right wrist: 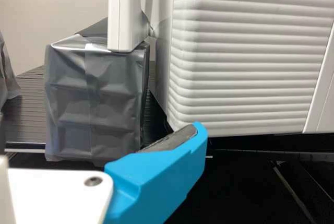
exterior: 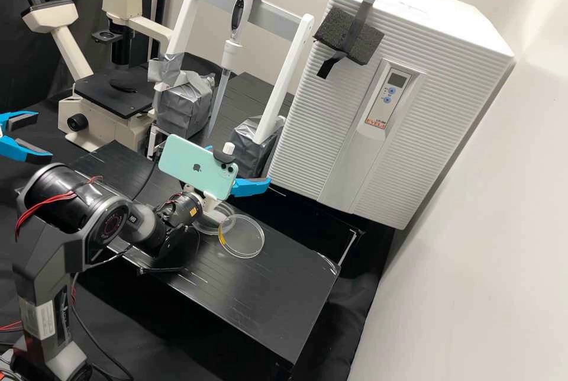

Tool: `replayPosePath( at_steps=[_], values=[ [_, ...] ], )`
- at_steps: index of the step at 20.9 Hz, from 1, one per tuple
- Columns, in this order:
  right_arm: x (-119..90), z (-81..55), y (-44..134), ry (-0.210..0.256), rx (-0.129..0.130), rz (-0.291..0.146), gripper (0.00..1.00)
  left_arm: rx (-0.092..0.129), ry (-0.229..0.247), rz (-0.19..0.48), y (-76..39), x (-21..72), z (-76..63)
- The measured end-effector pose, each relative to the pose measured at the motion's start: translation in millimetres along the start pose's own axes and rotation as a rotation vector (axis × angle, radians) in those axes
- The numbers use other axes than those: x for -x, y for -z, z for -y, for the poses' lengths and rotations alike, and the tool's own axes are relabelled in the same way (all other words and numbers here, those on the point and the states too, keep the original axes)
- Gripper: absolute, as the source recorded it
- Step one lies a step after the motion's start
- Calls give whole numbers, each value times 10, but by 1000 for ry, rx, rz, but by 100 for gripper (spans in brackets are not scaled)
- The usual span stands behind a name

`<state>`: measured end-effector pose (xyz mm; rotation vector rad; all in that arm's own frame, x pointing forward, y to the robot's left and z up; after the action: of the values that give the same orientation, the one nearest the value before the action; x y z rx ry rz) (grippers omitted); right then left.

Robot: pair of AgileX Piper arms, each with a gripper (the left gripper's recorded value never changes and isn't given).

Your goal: Open the bottle

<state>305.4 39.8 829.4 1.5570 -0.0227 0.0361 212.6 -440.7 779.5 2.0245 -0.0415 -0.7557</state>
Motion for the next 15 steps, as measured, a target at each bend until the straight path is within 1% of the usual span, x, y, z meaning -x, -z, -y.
replayPosePath(
  at_steps=[5,10,11,13,14,15],
  values=[
    [0,0,0,0,0,0,100,-6,-6,1,8,-12,-20],
    [25,-6,13,-1,0,-4,100,-6,-6,1,8,-12,-20],
    [49,-12,54,-3,-2,-16,100,-6,-6,1,8,-12,-20],
    [93,34,186,11,-11,-57,100,-6,-5,3,5,-13,-19],
    [120,91,269,31,-11,-86,100,-6,-5,5,1,-16,-18],
    [134,155,350,53,-4,-114,100,-7,-4,7,-3,-18,-17]
  ],
)
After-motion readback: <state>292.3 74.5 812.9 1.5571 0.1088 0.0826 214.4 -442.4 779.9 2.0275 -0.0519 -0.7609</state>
